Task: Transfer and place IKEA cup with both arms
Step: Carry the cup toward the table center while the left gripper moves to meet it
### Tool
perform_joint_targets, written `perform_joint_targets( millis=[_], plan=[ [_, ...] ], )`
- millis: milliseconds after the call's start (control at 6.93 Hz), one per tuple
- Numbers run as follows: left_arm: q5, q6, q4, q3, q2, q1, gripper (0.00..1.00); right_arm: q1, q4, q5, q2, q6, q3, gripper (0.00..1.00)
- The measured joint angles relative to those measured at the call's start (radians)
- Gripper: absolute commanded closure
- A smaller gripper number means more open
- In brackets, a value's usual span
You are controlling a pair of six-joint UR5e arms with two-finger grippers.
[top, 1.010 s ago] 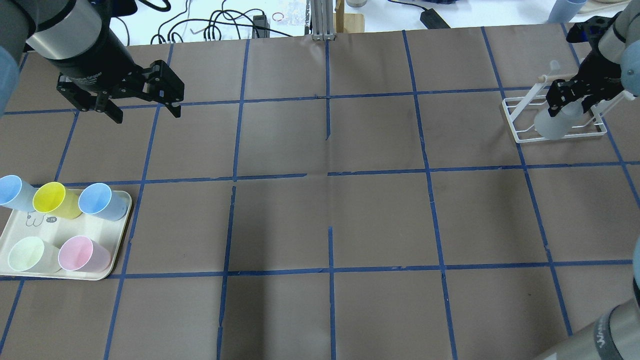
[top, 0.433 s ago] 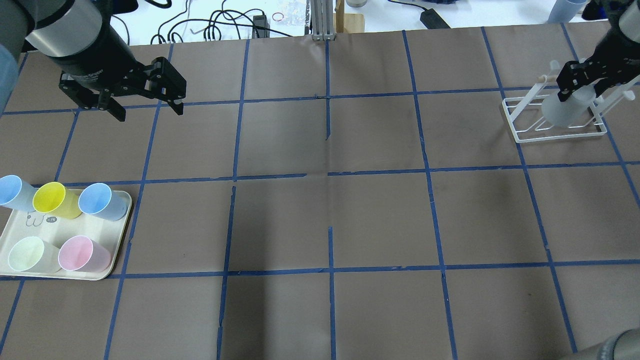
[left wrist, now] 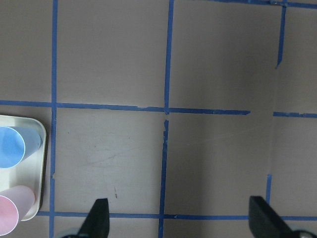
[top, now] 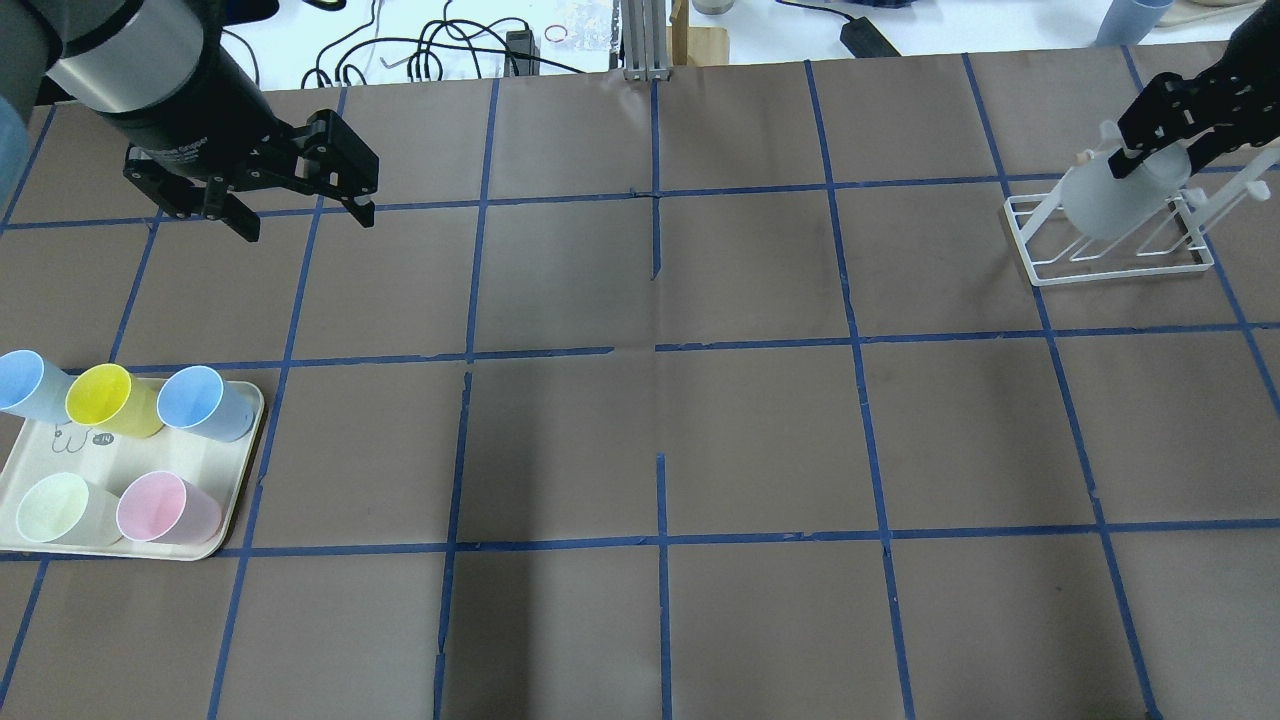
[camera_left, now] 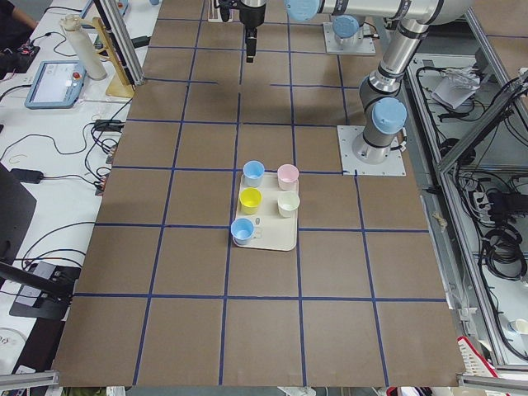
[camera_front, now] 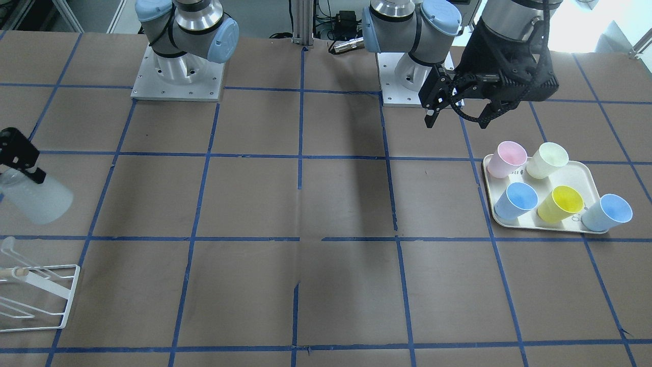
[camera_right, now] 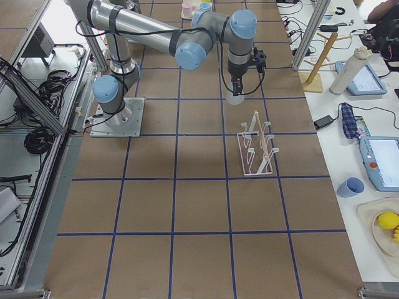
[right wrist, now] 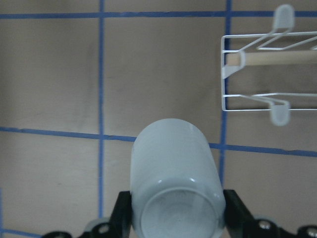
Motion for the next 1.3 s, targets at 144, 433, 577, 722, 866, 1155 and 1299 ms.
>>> perform_joint_targets(
  millis=[144,433,577,722,866,1155,1299],
  plan=[
    [-0.004,0.010,-0.013,0.002,0.011,0.006,0.00,0.012,0.094,0.136,-0.021,0.000,0.002,0.52],
    [-0.081,0.118,-0.057,-0.005,0.038,0.090,0.00,0.034,0.291,0.479,-0.023,0.002,0.013,0.51],
    [-0.187,0.200,-0.108,-0.025,0.046,0.183,0.00,0.047,0.407,0.670,-0.015,0.003,0.019,0.51],
    [-0.347,0.276,-0.163,-0.068,0.047,0.287,0.00,0.073,0.495,0.839,-0.003,0.003,0.027,0.51],
    [-0.506,0.333,-0.197,-0.137,0.040,0.373,0.00,0.121,0.545,0.985,0.003,0.003,0.043,0.51],
    [-0.778,0.435,-0.201,-0.312,0.014,0.431,0.00,0.226,0.571,1.164,0.003,-0.003,0.085,0.51],
    [-0.893,0.487,-0.185,-0.386,0.003,0.432,0.00,0.273,0.569,1.198,0.000,-0.008,0.102,0.51]
  ],
)
